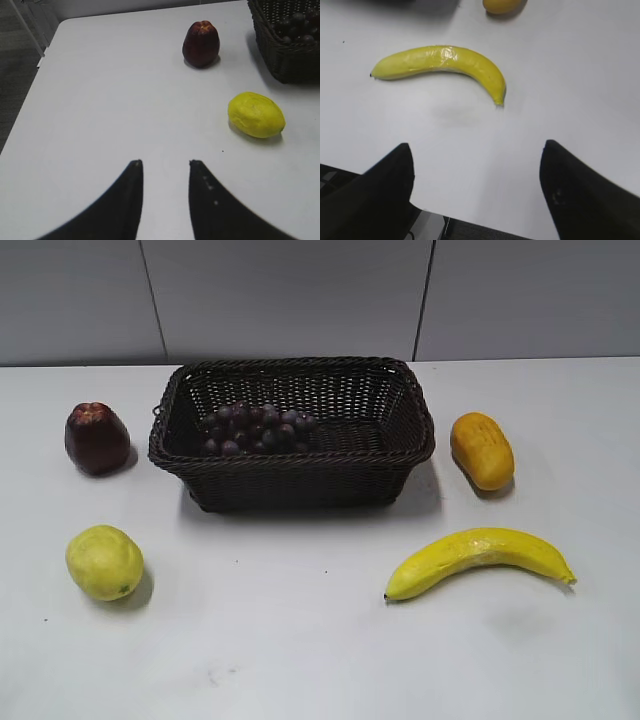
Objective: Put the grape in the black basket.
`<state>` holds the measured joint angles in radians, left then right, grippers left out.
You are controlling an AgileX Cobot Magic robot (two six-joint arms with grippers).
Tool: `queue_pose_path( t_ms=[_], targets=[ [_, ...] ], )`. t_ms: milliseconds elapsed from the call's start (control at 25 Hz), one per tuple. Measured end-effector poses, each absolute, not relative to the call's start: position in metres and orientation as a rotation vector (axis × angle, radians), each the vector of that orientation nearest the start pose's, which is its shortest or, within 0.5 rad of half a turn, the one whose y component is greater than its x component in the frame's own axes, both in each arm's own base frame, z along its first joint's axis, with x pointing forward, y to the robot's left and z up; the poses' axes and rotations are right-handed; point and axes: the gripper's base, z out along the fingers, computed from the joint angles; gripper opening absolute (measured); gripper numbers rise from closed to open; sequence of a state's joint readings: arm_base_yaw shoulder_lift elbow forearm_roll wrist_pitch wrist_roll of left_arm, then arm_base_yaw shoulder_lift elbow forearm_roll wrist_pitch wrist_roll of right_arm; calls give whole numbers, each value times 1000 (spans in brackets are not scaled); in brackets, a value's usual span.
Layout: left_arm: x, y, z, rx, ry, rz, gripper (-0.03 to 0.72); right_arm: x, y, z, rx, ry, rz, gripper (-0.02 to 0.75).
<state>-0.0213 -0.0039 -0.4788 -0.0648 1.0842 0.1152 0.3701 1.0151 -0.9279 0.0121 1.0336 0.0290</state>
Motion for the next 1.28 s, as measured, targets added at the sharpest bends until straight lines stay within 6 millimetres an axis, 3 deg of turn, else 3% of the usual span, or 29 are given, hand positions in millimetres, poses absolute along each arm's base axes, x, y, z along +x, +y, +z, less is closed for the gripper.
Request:
queue_pose_path(
  t_ms=[200, 560, 920, 1280],
  targets=[
    [-4, -5, 270, 145, 2078, -21, 232, 134, 53, 310, -449, 2559, 155, 593],
    [-4, -5, 270, 145, 2078, -21, 232, 108, 42, 257, -489, 2615, 122, 592],
    [-4, -5, 270, 145, 2078, -21, 233, 97, 38, 245, -501, 2696, 113, 592],
    [-4, -5, 270, 145, 2078, -21, 233, 95, 37, 246, -506, 2684, 117, 592]
  ],
)
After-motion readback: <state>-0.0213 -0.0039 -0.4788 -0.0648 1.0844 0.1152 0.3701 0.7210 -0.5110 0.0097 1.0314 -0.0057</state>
